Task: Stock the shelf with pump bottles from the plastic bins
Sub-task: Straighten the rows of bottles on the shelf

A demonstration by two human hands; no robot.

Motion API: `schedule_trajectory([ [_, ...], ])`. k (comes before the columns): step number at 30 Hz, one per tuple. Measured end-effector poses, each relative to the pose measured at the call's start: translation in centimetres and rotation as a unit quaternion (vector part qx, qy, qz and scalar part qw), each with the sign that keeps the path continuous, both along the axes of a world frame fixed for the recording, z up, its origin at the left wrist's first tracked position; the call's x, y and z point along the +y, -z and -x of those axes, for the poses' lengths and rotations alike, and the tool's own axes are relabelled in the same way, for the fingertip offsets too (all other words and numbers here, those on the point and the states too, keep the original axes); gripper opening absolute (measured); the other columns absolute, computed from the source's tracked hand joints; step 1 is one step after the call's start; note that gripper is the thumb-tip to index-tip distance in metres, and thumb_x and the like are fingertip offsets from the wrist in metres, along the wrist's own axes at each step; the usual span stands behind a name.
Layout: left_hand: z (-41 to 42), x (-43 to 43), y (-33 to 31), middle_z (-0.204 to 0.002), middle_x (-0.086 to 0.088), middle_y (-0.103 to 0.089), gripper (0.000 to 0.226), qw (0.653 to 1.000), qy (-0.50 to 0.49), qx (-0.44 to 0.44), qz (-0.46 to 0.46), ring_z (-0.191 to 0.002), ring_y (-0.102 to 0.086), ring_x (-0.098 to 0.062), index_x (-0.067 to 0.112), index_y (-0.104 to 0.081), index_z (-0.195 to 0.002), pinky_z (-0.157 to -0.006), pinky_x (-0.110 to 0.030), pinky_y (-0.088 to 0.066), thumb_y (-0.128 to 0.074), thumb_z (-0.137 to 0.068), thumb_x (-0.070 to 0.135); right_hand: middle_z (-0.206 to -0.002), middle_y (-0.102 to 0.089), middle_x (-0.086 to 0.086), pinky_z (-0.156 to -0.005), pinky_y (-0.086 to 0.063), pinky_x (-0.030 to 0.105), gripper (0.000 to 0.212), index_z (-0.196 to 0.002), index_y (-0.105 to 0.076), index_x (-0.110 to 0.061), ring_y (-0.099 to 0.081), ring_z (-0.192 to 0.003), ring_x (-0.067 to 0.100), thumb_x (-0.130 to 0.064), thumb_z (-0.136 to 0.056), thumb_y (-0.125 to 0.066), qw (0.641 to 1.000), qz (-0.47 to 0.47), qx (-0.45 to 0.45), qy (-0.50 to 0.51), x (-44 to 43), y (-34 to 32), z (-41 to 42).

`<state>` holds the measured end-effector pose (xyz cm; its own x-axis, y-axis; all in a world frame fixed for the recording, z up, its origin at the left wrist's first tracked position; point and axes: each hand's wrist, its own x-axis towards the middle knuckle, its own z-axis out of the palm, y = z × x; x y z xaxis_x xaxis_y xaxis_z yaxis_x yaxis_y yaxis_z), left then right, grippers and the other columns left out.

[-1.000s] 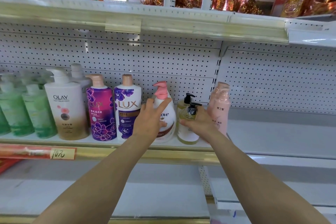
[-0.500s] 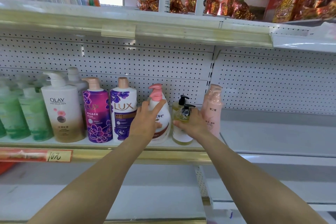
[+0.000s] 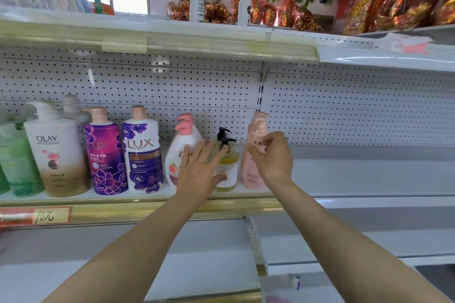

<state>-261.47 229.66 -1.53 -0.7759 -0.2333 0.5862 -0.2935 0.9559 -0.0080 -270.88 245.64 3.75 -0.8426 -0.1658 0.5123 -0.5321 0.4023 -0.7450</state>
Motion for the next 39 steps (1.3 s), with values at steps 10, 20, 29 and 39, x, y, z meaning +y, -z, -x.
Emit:
schedule_trajectory([
  [10, 1.2, -0.3, 2.5, -0.158, -0.001, -0.034, 0.085, 1.0, -0.008, -0.007, 0.006, -0.151, -0.018, -0.025, 0.04, -0.028, -0.153, -0.12, -0.057, 0.001, -0.064, -0.08, 0.065, -0.132, -0.057, 0.0, -0.08, -0.043, 0.027, 0.066, -0.133, -0.05, -0.016, -0.056, -0.103, 0.014, -0.034, -0.077, -0.082, 0.977, -0.034, -0.176, -0.112, 1.5, 2.6, 4.7],
  [20, 0.7, -0.3, 2.2, -0.166, 0.007, -0.004, 0.083, 0.998, -0.024, -0.057, 0.021, -0.153, 0.005, -0.02, 0.043, 0.0, -0.155, -0.119, -0.051, 0.013, -0.046, -0.09, 0.066, -0.125, -0.062, 0.001, -0.085, -0.05, 0.033, 0.067, -0.131, -0.048, -0.016, -0.059, -0.099, 0.016, -0.029, -0.076, -0.085, 0.971, -0.066, -0.186, -0.138, 1.2, 3.6, 6.8],
  [29, 1.5, 0.1, 2.1, -0.163, 0.004, -0.021, 0.077, 0.995, -0.014, -0.001, -0.095, -0.151, -0.016, -0.017, 0.036, -0.007, -0.156, -0.122, -0.04, -0.006, -0.047, -0.094, 0.058, -0.125, -0.063, 0.002, -0.089, -0.052, 0.037, 0.059, -0.134, -0.047, -0.02, -0.062, -0.107, 0.021, -0.021, -0.084, -0.077, 0.958, -0.045, -0.213, -0.189, 1.7, 4.1, 7.5],
  [39, 2.1, 1.4, 1.5, -0.151, 0.0, -0.046, 0.052, 0.947, 0.044, 0.12, -0.294, -0.139, -0.038, -0.019, 0.021, -0.049, -0.145, -0.111, -0.027, -0.027, -0.063, -0.095, 0.028, -0.114, -0.062, -0.008, -0.066, -0.044, 0.017, 0.053, -0.133, -0.049, -0.022, -0.06, -0.099, 0.013, -0.024, -0.087, -0.074, 0.959, -0.069, -0.185, -0.202, 1.8, 4.3, 8.1],
])
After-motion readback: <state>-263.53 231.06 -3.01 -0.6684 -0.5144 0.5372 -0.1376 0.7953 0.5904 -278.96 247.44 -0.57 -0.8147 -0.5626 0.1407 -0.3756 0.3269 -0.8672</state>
